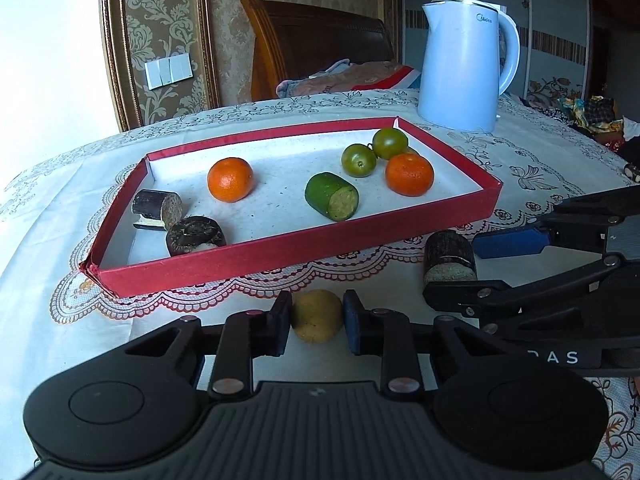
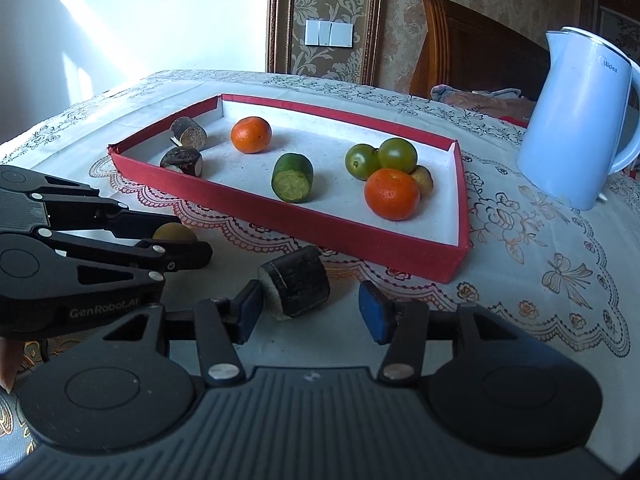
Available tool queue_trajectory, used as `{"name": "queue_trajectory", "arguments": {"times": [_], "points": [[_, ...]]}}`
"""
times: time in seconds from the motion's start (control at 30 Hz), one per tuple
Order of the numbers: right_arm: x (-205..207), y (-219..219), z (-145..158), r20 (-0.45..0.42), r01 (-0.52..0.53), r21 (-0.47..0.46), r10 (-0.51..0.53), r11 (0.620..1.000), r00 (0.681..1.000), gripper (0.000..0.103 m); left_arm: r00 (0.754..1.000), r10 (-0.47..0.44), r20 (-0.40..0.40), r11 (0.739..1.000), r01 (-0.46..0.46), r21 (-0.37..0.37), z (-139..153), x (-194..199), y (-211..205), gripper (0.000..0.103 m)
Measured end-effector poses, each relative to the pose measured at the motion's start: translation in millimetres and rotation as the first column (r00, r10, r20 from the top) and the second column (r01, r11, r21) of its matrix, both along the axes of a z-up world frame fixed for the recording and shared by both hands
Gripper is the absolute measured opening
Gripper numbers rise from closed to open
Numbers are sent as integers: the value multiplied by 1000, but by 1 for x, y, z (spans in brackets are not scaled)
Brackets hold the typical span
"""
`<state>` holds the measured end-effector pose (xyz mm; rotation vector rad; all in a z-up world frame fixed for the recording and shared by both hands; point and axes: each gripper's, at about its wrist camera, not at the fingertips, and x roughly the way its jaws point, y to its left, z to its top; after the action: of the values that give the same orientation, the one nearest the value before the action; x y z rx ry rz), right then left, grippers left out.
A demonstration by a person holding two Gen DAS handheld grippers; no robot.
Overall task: Organize fruits
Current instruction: 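Close the left gripper on the small brown fruit while the right lifts the dark cylinder, then carry the brown fruit with the left gripper while the right carries the dark cylinder into the tray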
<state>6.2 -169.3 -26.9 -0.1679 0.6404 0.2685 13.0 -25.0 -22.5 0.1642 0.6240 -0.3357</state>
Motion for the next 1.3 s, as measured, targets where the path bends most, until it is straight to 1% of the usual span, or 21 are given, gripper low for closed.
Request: {"name": "queue_trajectory", "arguments": {"times": [0.13,0.23,0.3,0.33,0.37,0.4,0.5,0.67,0.83,0.93,1.07,1.2,1.3], "points": [[10,5,-2,15,-18,-15,19,1000,1000,53,1000,10,1,1000,-10,2,0,0,1,27],[14,7,-2,19,-31,-27,32,999,999,53,1000,22,-5,1000,-22,-6,0,1,3,26],[16,5,-2,7,-30,-9,30,1000,1000,51,1000,23,-5,1000,-23,-8,1,1,4,27],[16,4,-2,3,-35,2,35,999,999,44,1000,25,-3,1000,-25,-6,1,1,3,27],[16,4,-3,1,-43,13,43,999,999,40,1000,25,-2,1000,-25,-4,1,0,3,27],[15,4,-3,2,-46,15,46,999,999,39,1000,28,-1,1000,-28,-2,1,1,3,27],[11,9,-4,15,-56,0,56,998,998,32,999,46,0,999,-46,0,1,1,3,27],[9,9,-4,24,-37,11,37,999,999,32,999,46,8,999,-46,10,1,0,2,26],[5,3,0,46,21,34,-22,999,999,32,999,44,13,999,-44,2,2,-1,3,26],[0,4,2,66,34,42,-36,999,997,32,999,43,21,999,-43,-11,3,-1,5,26],[-7,7,6,115,46,36,-50,998,992,32,997,50,61,998,-47,-37,8,-5,7,26],[-10,6,14,142,61,62,-69,996,987,32,994,69,82,996,-63,-68,15,-5,8,26],[-9,7,20,163,75,79,-87,994,983,32,990,92,106,995,-87,-58,20,-4,7,26]]}}
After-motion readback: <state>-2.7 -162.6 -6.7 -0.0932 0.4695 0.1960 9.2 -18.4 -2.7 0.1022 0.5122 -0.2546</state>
